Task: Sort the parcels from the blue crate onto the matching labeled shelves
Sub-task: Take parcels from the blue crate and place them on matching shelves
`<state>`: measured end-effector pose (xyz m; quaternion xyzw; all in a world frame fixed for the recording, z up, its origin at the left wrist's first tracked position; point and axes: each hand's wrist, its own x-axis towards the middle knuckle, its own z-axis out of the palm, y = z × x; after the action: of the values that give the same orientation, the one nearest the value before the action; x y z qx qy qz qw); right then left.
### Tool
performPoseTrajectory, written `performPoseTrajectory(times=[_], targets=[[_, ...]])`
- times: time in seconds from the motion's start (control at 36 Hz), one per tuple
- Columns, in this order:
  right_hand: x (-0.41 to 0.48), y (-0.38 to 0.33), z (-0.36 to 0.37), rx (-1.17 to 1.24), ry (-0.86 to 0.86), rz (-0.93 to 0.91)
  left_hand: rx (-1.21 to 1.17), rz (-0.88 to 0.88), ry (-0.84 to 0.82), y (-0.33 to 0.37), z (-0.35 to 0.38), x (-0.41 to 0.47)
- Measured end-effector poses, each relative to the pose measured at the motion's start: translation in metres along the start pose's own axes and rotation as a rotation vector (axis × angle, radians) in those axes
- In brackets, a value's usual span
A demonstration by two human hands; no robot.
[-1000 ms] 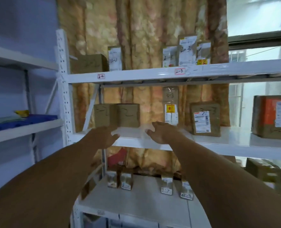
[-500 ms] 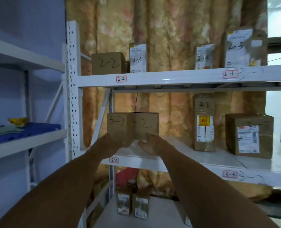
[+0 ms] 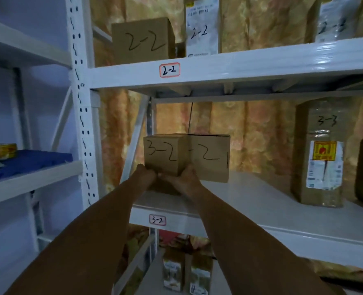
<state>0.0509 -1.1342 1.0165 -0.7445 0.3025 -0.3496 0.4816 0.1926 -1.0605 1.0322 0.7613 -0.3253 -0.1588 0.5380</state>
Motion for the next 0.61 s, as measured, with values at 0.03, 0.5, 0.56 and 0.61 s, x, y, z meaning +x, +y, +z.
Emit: performPoseTrajectory(times=[0.03,0.5,0.56,0.61], targets=[[0.004,0.002,0.002,-0.034,0.032,-0.003,-0.009,-0.017,-0.017,0.002,0.001,-0.003],[0.014,0.006,0.007,0.039,-0.014,-0.007,-0.099,0.059,-0.238,-0.023,-0.033,-0.016],[0.011,0.003,0.004,0.029,-0.043,0.003,-0.089,0.082,-0.286,-0.031,-0.039,-0.006],[0.009,0.001,0.001,0.016,-0.075,0.015,-0.115,0.113,-0.285,-0.042,-0.044,0.010]])
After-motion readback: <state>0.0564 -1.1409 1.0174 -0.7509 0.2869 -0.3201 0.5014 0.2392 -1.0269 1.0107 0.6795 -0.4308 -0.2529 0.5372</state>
